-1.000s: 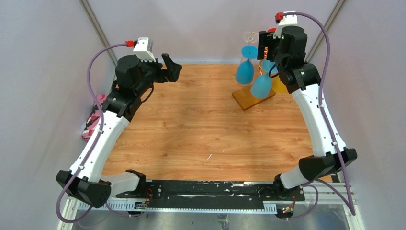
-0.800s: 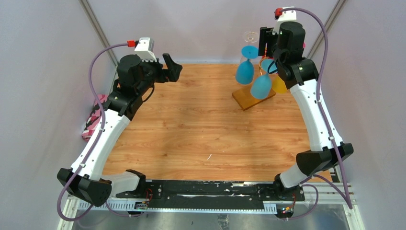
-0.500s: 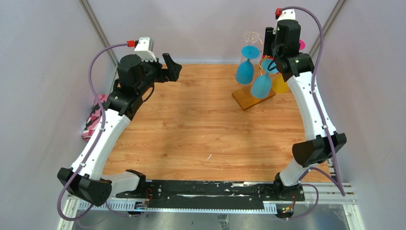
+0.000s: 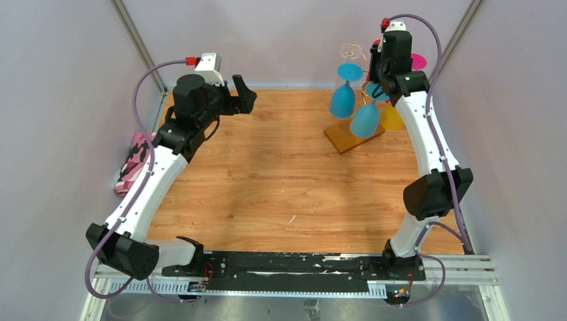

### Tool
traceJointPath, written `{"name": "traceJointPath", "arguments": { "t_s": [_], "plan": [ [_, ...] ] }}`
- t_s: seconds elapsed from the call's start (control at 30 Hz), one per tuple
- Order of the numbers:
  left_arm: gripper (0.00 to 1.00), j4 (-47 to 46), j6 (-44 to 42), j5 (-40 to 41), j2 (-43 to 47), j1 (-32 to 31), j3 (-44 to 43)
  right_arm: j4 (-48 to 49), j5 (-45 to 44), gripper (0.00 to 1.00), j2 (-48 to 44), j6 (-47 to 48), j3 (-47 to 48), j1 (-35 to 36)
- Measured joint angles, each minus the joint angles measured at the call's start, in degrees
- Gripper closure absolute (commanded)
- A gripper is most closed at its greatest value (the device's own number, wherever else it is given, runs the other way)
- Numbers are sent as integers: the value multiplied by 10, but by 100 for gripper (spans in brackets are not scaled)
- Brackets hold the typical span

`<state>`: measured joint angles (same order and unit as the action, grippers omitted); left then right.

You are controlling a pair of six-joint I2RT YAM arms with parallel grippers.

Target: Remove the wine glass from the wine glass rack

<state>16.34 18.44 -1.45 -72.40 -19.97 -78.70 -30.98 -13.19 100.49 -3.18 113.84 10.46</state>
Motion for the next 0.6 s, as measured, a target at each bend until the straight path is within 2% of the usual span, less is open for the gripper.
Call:
{"name": "traceJointPath", "arguments": {
  "t_s": [0.13,0.2,0.27,0.6],
  "plan": [
    [5,-2,0,0,-2,0,2,2,16,86,3,-3,1,0],
    [5,-3,0,-3,-3,0,5,3,17,88,3,-4,2,0],
    [5,-4,0,-5,-4,0,6,1,18,99,5,-4,5,0],
    [5,-12,2,-14,-6,0,16,1,28,100,19,-4,23,0]
  ]
}}
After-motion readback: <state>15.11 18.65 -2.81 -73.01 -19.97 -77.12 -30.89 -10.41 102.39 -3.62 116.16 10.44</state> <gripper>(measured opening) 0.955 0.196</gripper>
